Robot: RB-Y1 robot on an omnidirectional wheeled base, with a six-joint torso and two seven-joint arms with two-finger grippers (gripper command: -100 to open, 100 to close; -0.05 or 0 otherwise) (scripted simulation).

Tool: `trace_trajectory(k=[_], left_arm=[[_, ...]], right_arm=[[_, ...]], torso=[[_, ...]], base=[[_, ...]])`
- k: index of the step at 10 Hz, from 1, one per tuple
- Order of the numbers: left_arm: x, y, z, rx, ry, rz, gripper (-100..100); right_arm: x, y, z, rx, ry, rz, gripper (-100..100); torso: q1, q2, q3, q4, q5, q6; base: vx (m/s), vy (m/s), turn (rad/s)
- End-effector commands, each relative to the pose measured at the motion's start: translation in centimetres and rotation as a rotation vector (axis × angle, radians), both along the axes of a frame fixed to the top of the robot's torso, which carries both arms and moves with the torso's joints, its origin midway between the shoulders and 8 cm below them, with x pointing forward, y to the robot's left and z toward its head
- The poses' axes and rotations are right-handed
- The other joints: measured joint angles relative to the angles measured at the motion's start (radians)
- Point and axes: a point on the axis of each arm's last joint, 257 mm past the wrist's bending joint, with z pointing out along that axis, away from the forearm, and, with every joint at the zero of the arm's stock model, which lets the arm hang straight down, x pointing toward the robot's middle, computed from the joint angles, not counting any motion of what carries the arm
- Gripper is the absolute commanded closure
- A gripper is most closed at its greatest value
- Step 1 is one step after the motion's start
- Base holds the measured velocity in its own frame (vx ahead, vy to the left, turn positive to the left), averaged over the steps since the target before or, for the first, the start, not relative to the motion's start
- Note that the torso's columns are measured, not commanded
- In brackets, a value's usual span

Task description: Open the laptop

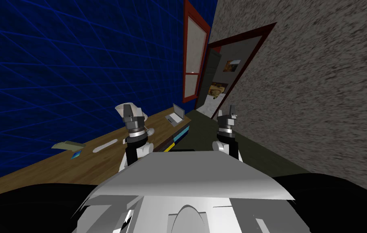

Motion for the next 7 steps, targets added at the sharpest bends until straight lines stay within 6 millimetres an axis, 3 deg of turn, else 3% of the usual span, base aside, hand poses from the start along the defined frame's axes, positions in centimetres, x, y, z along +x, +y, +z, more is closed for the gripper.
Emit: trace_trajectory(k=[1,7], left_arm=[[0.00,0.00,0.00,0.000,0.000,0.000,0],[-0.01,0.00,0.01,0.000,0.000,0.000,0]], right_arm=[[0.00,0.00,0.00,0.000,0.000,0.000,0],[-0.01,0.00,0.02,0.000,0.000,0.000,0]], torso=[[0.000,0.040,-0.082,0.041,0.000,0.000],[0.000,0.470,-0.939,0.470,0.000,0.000]], base=[[0.000,0.000,0.000],[0.000,0.000,0.000]])
